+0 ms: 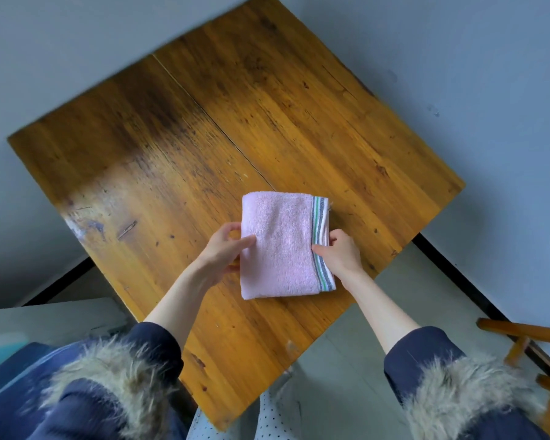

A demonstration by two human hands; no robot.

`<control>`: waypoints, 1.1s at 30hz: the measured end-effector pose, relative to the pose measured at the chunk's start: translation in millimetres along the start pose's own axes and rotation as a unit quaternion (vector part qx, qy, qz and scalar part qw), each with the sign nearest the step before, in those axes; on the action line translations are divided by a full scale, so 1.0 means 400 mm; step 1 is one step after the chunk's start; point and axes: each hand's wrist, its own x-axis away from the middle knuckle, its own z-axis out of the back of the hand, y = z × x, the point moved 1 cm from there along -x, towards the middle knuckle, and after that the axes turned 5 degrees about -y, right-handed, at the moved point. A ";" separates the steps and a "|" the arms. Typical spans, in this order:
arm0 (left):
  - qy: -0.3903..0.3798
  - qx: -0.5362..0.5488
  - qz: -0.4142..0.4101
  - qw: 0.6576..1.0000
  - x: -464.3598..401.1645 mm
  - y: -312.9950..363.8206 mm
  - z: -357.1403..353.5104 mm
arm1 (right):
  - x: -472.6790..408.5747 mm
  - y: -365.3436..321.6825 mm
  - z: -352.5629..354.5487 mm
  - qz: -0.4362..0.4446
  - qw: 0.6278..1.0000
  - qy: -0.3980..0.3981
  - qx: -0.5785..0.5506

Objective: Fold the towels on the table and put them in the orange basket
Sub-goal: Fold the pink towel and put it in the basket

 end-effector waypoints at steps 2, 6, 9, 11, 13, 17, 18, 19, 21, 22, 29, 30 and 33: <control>0.007 0.014 -0.003 1.000 0.016 -0.023 -0.011 | 0.005 0.007 0.005 0.028 0.999 -0.004 0.029; 0.035 0.082 0.008 0.996 0.061 -0.074 -0.031 | 0.025 0.016 0.008 0.043 0.997 -0.058 0.008; 0.051 0.141 0.010 0.989 0.121 -0.105 -0.033 | 0.061 0.004 0.023 0.052 0.990 -0.123 -0.056; 0.060 0.167 0.001 0.984 0.173 -0.125 -0.024 | 0.096 -0.011 0.032 0.065 0.981 -0.167 -0.080; 0.073 0.181 -0.009 0.981 0.232 -0.144 -0.007 | 0.132 -0.033 0.036 0.071 0.971 -0.209 -0.095; 0.094 0.202 -0.041 0.974 0.354 -0.179 0.036 | 0.206 -0.097 0.015 0.107 0.955 -0.270 -0.059; 0.103 0.208 -0.049 0.972 0.383 -0.188 0.047 | 0.226 -0.116 0.004 0.119 0.950 -0.283 -0.048; 0.115 0.213 -0.056 0.969 0.412 -0.198 0.058 | 0.249 -0.135 -0.011 0.130 0.945 -0.297 -0.038; 0.140 0.228 -0.071 0.961 0.471 -0.220 0.085 | 0.293 -0.172 -0.047 0.148 0.936 -0.319 -0.018; 0.151 0.238 -0.077 0.956 0.502 -0.235 0.098 | 0.315 -0.190 -0.069 0.155 0.932 -0.328 -0.012; 0.229 0.337 -0.123 0.905 0.750 -0.403 0.205 | 0.501 -0.312 -0.283 0.209 0.885 -0.409 0.077; 0.246 0.350 -0.129 0.895 0.790 -0.436 0.220 | 0.536 -0.326 -0.325 0.217 0.876 -0.421 0.092; 0.297 0.395 -0.140 0.858 0.912 -0.550 0.257 | 0.657 -0.354 -0.461 0.241 0.845 -0.452 0.152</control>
